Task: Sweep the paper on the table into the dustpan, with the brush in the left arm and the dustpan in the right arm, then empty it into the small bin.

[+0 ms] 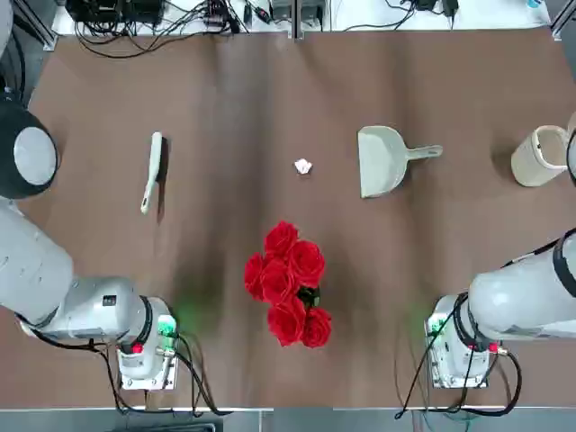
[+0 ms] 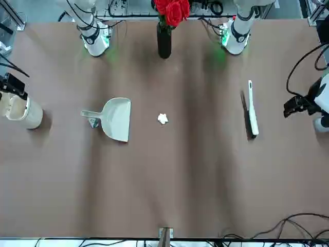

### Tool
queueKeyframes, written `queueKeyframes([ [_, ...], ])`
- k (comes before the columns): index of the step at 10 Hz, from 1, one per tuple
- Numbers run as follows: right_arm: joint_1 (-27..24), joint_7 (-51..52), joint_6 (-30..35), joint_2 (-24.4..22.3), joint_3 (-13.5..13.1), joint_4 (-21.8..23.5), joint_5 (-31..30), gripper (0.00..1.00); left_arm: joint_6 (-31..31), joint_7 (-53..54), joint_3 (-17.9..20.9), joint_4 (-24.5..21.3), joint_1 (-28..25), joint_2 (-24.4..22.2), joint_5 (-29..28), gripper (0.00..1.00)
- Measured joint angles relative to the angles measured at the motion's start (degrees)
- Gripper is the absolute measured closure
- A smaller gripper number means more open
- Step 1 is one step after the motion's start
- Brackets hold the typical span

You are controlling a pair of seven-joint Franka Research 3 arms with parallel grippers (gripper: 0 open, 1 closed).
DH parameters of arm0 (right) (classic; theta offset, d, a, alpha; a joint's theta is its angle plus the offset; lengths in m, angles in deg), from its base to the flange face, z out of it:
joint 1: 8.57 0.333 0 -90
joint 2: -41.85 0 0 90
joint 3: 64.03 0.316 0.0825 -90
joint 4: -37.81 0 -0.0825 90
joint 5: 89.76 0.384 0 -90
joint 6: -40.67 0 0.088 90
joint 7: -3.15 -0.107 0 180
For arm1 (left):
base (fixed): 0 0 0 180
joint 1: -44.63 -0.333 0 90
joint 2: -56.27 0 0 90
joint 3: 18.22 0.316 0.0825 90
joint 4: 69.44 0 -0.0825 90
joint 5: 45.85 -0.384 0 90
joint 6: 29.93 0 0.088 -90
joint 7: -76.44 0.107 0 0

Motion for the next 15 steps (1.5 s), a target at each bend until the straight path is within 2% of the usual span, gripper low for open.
queueKeyframes([
  [2,0.00,-0.02,0.02,0.00,0.00,0.00,0.00,0.00,-0.73,-0.03,0.05,-0.26,-0.20,0.31,0.05,0.00],
  [4,0.00,-0.02,0.03,0.01,0.02,0.00,0.00,0.00,-1.63,-0.06,0.12,-1.16,-1.75,0.68,2.57,0.00],
  [7,0.00,0.00,0.07,0.01,0.04,0.00,0.00,0.00,-2.71,-0.31,0.26,-6.51,-3.91,0.78,4.12,0.00],
  [9,0.02,0.67,0.08,0.01,0.11,0.00,0.00,0.00,-7.85,-1.26,0.25,-14.31,-4.04,-0.62,4.12,0.00],
  [12,0.04,3.36,0.15,0.02,0.12,0.00,0.00,0.00,-14.45,-2.20,0.39,-32.16,-5.46,-7.51,4.12,0.00],
  [15,0.03,3.68,0.81,0.05,0.12,0.01,0.00,0.00,-15.34,-4.67,-0.47,-42.81,-5.46,-11.74,4.12,0.02],
])
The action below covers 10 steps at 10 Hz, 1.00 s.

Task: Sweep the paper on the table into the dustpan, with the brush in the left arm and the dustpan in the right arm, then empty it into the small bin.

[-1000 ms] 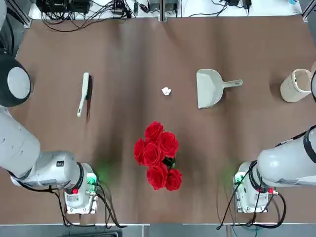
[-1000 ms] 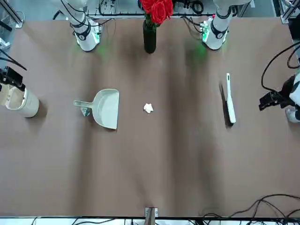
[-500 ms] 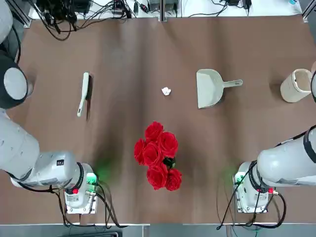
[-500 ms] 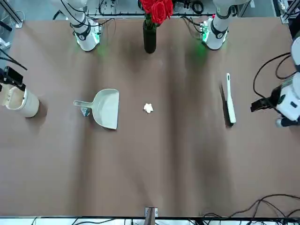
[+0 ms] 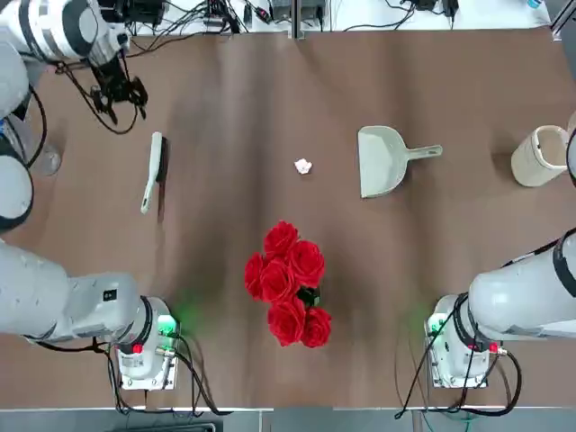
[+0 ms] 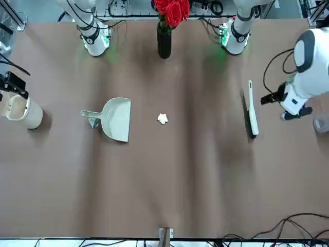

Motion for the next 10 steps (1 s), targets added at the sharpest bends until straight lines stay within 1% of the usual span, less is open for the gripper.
queueKeyframes([
  [1,0.00,0.00,0.64,0.01,0.00,0.00,0.00,0.00,-0.40,-0.03,-0.04,-2.39,-0.01,-0.12,0.00,0.03],
  [2,0.11,0.01,1.21,0.02,0.05,0.01,0.02,0.00,-2.28,-0.03,-0.04,-4.98,-0.01,-0.10,-0.29,0.03],
  [4,1.88,0.03,2.35,0.12,0.24,0.04,0.02,0.00,-8.95,-0.03,-0.03,-11.58,-0.02,0.06,-1.36,0.04],
  [5,3.05,0.02,3.27,0.23,0.28,0.09,0.02,0.00,-10.67,-0.03,-0.02,-14.24,-0.02,0.33,-1.89,0.04],
  [6,3.74,0.03,3.69,0.36,0.31,0.23,0.02,0.00,-11.22,-0.03,-0.02,-15.72,-0.02,0.99,-2.03,0.04],
  [7,4.07,0.03,3.77,0.55,0.31,0.39,0.02,0.00,-11.39,-0.03,-0.02,-16.19,-0.03,1.99,-2.05,0.04],
  [8,4.26,0.05,3.78,0.83,0.31,0.42,0.02,0.00,-11.45,-0.03,-0.02,-16.29,-0.09,2.97,-2.07,0.05],
  [10,4.49,0.09,3.88,1.31,0.31,0.44,0.02,0.00,-11.58,-0.03,-0.01,-16.45,-0.61,4.69,-2.09,0.04],
])
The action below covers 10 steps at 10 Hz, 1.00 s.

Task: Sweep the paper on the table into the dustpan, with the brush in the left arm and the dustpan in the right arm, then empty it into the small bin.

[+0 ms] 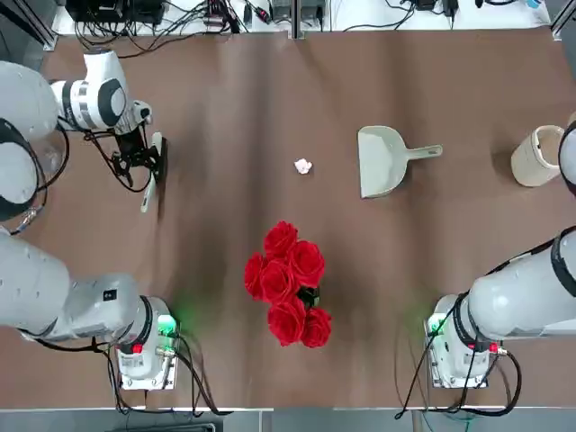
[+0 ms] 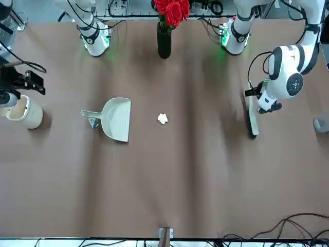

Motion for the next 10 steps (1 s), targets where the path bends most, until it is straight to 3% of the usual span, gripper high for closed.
queueKeyframes([
  [2,0.50,0.11,0.09,0.21,0.04,0.24,0.00,0.00,-1.49,0.00,0.05,-0.12,-0.20,2.70,-0.19,0.05],
  [5,1.51,0.32,0.18,0.32,0.07,1.11,0.00,0.00,-2.79,-0.23,0.06,-0.10,-0.20,5.32,-0.20,0.15],
  [7,1.60,5.34,0.18,0.57,0.06,2.12,0.00,0.00,-2.79,-1.22,-0.14,-0.09,-0.01,5.32,-0.99,0.29],
  [10,1.47,16.76,0.14,2.02,-0.02,2.89,0.00,0.00,-2.74,-2.44,-0.27,-0.10,-0.01,5.62,-3.73,0.33],
])
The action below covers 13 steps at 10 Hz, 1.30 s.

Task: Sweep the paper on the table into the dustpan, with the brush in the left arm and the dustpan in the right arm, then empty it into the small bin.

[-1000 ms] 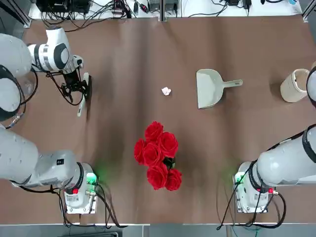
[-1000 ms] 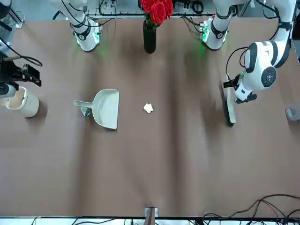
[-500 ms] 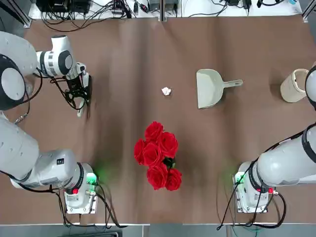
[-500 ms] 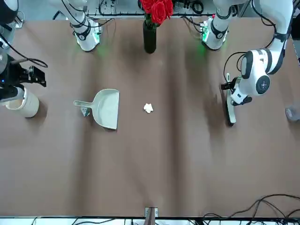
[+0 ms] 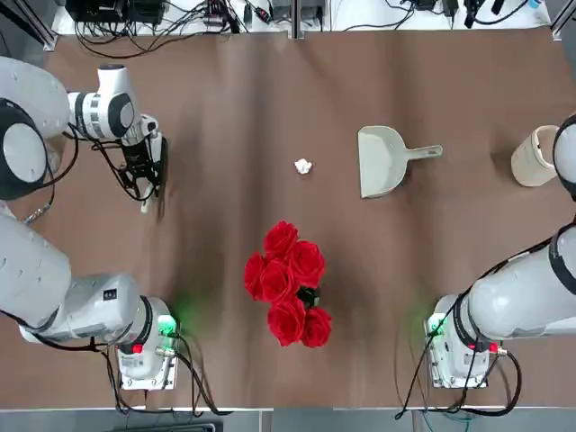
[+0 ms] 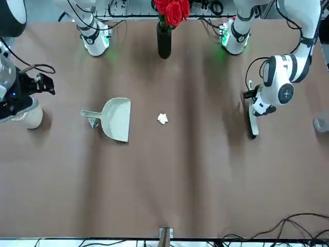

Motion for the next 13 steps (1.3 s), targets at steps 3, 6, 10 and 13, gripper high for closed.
queueKeyframes([
  [3,-0.10,12.37,-0.12,1.74,-0.03,0.16,0.00,0.00,0.00,-0.68,0.03,0.05,-0.15,0.39,-0.42,0.40],
  [6,-0.09,21.99,-0.39,3.72,-0.02,0.22,0.02,0.00,0.00,-1.32,0.06,0.61,-0.34,0.39,-0.43,0.59],
  [10,-0.07,35.61,-2.70,5.37,-0.01,3.46,0.02,0.00,-0.02,-1.58,0.11,1.22,-0.51,0.39,-0.45,0.73],
  [13,-0.09,39.14,-6.24,5.48,0.00,9.32,0.02,0.00,-0.03,-1.51,-1.49,3.57,-0.17,-0.48,-0.47,0.73],
])
